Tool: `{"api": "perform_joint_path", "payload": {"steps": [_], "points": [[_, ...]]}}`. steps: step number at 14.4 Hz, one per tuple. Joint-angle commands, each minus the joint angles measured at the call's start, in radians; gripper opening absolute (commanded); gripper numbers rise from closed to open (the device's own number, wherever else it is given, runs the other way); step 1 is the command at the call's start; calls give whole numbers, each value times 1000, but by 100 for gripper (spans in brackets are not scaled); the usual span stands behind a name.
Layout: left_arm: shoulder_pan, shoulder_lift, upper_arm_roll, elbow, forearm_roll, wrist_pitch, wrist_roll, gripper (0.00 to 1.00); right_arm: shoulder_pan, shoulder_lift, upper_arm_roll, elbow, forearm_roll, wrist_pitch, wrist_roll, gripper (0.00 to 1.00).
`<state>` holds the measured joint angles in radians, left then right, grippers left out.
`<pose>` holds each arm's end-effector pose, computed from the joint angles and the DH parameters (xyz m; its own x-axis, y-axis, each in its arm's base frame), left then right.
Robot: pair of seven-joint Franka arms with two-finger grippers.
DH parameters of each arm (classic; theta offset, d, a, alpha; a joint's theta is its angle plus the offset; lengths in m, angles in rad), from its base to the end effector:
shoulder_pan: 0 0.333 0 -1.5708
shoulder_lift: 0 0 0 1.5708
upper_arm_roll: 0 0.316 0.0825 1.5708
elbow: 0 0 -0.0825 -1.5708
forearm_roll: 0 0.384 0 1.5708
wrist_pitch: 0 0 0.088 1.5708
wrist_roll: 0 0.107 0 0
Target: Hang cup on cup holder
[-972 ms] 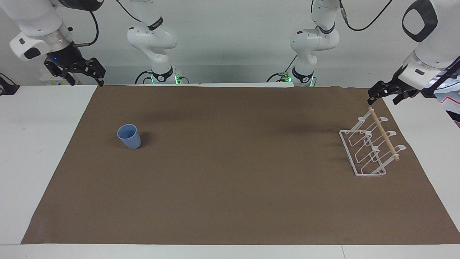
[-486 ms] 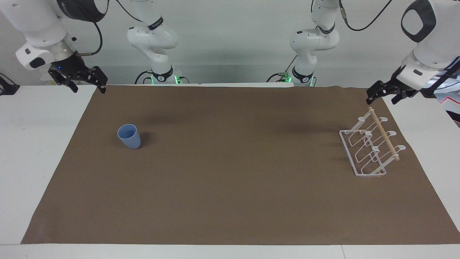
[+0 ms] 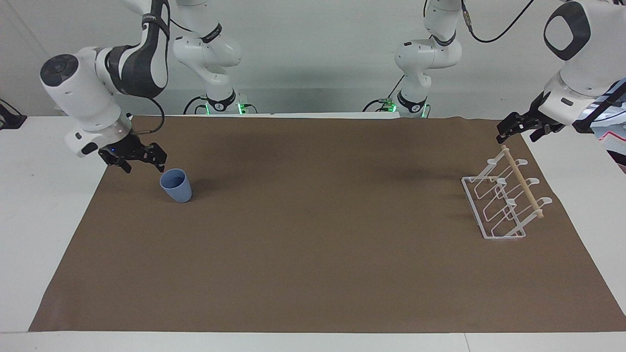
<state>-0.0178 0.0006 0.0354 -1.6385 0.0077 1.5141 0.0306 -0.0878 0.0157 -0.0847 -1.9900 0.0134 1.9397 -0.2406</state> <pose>0.5453 0.0105 0.5879 0.9921 -0.0127 -0.1249 -0.0133 -0.9999 -0.0039 0.5432 -0.0936 0.4482 0.9961 0.0635 -0.0614 0.0620 -0.9977 -0.0262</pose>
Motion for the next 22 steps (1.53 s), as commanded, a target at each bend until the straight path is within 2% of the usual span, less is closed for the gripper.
{"api": "perform_joint_path", "payload": {"steps": [1, 4, 8, 11, 14, 15, 17, 20, 22], "points": [[-21, -24, 8, -32, -6, 24, -38, 100, -21, -29, 5, -81, 14, 56, -77, 100], [-19, -34, 8, -46, -6, 9, -40, 100, -17, -36, 5, -153, 7, 102, -103, 100], [-34, -36, 6, -47, -5, -2, -37, 100, -21, -30, 5, -181, 5, 176, -164, 99], [-31, -36, 6, -44, -5, -19, -82, 100, -24, 4, 5, -187, 5, 203, -169, 93], [-34, -36, 4, -44, -5, -12, -133, 100, -33, 3, 5, -214, 5, 225, -213, 86], [-36, -36, 3, -44, -5, -11, -152, 100, -33, 4, 5, -223, 5, 235, -236, 78], [-42, -36, 3, -46, -6, -15, -164, 100, -38, 7, 5, -224, 5, 240, -284, 53], [-42, -36, 3, -44, -6, -20, -176, 100, -46, 24, 5, -228, 5, 242, -283, 29], [-42, -36, 1, -43, -15, -19, -285, 100, -43, 26, 5, -227, 5, 240, -284, 11]]}}
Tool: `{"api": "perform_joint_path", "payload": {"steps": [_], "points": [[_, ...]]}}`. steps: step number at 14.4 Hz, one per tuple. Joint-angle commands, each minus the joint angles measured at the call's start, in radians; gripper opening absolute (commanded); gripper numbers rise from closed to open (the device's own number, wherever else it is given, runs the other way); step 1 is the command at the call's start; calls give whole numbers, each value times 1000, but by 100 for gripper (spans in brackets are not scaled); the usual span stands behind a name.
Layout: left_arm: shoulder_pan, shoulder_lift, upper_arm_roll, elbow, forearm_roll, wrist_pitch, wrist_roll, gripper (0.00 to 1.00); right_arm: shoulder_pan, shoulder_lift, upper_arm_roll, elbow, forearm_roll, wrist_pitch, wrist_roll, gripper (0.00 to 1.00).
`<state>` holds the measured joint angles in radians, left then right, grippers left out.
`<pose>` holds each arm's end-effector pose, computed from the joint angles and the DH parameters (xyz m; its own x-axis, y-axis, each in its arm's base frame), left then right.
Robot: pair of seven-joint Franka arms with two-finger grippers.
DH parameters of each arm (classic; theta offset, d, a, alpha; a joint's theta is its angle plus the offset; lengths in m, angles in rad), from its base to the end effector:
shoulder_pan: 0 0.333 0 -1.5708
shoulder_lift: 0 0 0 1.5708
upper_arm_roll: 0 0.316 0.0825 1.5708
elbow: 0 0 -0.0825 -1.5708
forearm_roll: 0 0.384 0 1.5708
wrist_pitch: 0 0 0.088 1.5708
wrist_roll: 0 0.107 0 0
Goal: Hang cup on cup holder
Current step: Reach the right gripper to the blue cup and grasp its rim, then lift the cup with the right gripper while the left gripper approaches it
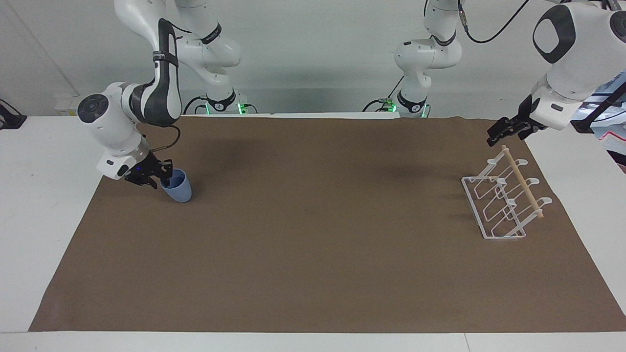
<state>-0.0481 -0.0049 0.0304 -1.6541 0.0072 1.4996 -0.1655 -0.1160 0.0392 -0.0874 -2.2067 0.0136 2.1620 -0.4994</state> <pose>0.5412 -0.0087 0.5827 0.9782 0.1479 -0.1458 0.1449 -0.9889 -0.0315 0.5142 -0.1054 0.3560 0.9560 0.2848 -0.0700 0.2820 -0.9583 -0.0464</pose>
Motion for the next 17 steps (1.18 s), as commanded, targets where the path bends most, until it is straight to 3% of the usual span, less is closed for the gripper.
{"api": "perform_joint_path", "payload": {"steps": [1, 3, 6, 11, 14, 15, 17], "points": [[-13, -30, 0, -27, -16, 4, -192, 100, -8, 2, 8, -7, 5, 9, -25, 2], [-44, -30, -3, -26, -50, 10, -366, 100, -7, 4, 9, 4, 5, -10, -28, 0], [-79, -26, -6, -20, -149, 37, -669, 100, 7, 19, 23, 120, 89, -152, -28, 0], [-185, -26, -6, -16, -372, 74, -1153, 100, 77, -2, 55, 165, 687, -368, 51, 1], [-257, -21, -6, -21, -460, 193, -1516, 100, 165, -9, 57, 160, 920, -386, 163, 1], [-289, -20, -6, -26, -463, 235, -1576, 100, 208, -9, 55, 160, 1024, -381, 214, 1], [-331, -20, -6, -33, -507, 266, -1682, 100, 310, -24, 55, 160, 1111, -306, 298, 1]]}}
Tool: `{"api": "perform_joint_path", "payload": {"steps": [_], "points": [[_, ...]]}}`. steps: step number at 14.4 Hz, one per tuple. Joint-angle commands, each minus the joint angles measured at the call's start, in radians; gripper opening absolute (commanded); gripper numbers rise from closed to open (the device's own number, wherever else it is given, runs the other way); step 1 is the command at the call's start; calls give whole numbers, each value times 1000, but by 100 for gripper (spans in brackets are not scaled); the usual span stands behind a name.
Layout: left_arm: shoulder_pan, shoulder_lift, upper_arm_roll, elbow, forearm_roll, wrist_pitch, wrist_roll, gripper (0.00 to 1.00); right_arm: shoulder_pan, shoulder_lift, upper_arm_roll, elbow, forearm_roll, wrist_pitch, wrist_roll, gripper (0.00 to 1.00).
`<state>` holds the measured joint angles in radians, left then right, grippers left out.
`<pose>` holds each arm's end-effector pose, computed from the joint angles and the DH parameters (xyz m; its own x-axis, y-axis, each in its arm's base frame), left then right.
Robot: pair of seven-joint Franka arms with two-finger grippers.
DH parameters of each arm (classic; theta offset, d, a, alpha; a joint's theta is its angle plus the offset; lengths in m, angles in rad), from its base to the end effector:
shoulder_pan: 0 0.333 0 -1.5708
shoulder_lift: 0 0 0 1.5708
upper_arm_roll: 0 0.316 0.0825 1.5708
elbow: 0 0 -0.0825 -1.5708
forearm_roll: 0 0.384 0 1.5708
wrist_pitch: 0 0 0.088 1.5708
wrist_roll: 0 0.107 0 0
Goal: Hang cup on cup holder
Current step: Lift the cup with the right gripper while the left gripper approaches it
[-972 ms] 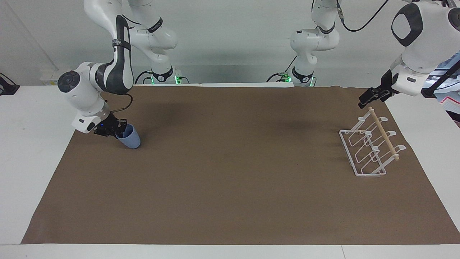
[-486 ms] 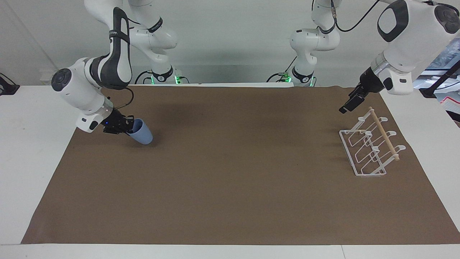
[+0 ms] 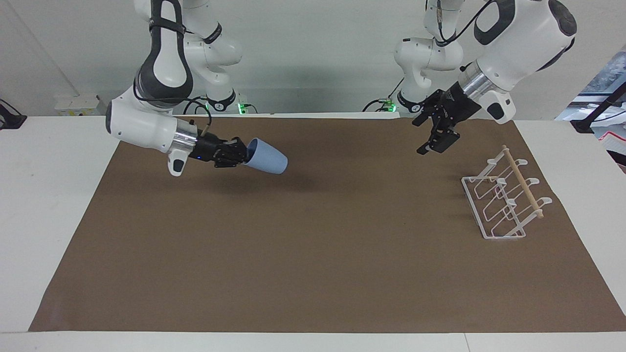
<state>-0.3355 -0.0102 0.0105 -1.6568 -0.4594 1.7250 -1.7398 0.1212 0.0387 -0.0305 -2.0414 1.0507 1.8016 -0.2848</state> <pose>0.5226 -0.2192 0.6128 0.0884 0.8904 -0.4464 0.9944 -0.1051 -0.0128 0.5371 0.1222 0.4401 0.9883 0.0386 -0.1473 -0.1027 -0.5452 -0.8320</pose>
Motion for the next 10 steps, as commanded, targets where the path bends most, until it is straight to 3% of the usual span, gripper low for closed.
{"api": "perform_joint_path", "payload": {"steps": [1, 7, 10], "points": [[-66, -13, 14, -37, -44, 51, -142, 100, 128, -34, -2, -6, 89, 109, 142, 1], [-206, -14, 14, -121, -41, 143, -139, 100, 423, -40, -2, -8, 216, 448, 367, 1], [-227, -11, 12, -164, -41, 171, -130, 100, 475, -36, 0, -10, 216, 525, 398, 0]]}}
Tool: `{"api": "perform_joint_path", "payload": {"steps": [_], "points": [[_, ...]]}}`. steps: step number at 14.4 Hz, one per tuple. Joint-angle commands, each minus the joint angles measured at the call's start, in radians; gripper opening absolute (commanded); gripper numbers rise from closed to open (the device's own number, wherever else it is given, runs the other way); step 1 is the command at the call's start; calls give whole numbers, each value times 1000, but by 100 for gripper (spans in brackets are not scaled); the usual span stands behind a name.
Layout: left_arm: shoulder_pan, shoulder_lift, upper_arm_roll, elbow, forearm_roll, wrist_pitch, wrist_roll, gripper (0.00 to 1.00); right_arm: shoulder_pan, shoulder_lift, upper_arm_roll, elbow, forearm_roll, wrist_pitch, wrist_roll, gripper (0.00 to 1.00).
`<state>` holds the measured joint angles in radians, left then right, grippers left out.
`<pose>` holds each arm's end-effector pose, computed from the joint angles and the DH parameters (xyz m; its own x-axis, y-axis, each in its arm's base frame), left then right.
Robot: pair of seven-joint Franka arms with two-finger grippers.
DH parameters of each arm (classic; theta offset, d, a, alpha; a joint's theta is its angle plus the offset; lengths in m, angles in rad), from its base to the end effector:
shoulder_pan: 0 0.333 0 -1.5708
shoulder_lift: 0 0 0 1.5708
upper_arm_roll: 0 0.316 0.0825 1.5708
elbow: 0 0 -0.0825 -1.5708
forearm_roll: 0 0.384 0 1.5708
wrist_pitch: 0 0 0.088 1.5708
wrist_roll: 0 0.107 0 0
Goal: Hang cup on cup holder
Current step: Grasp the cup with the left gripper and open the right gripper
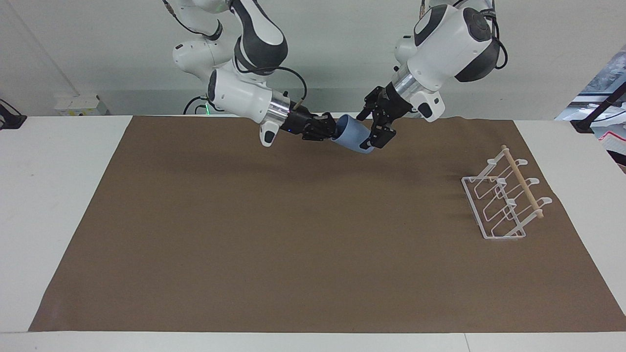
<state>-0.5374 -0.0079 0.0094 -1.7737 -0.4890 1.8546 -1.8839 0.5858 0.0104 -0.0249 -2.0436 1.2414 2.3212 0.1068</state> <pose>0.4753 -0.3197 0.5664 0.0646 0.8877 -0.4559 0.9892 -0.1173 -0.0882 0.4845 0.3248 0.4737 0.9516 -0.2007 -0.2328 -0.3033 -0.4893 -0.8177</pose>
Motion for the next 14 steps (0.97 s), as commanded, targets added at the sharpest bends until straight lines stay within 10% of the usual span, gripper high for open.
{"api": "perform_joint_path", "payload": {"steps": [1, 3, 4, 8, 10, 14], "points": [[-26, -9, 14, -53, -11, 43, 15, 100, 11, -7, -7, -7, 26, 3, 7, 0], [-30, 0, 14, -67, -11, 49, 26, 83, 11, -6, -7, -7, 26, 4, 7, 0], [-30, -3, 14, -78, -11, 43, 40, 1, 11, -6, -7, -7, 26, 4, 7, 0], [-29, -3, 15, -90, -8, 46, 51, 0, 2, -6, -7, -3, 26, 7, 34, 14], [-38, -3, 17, -90, 45, 40, 69, 0, 0, -16, -15, -3, 4, 24, 33, 99], [-38, 3, 15, -84, 365, -34, 71, 0, -163, -69, -18, 3, -263, -2, 24, 99]]}}
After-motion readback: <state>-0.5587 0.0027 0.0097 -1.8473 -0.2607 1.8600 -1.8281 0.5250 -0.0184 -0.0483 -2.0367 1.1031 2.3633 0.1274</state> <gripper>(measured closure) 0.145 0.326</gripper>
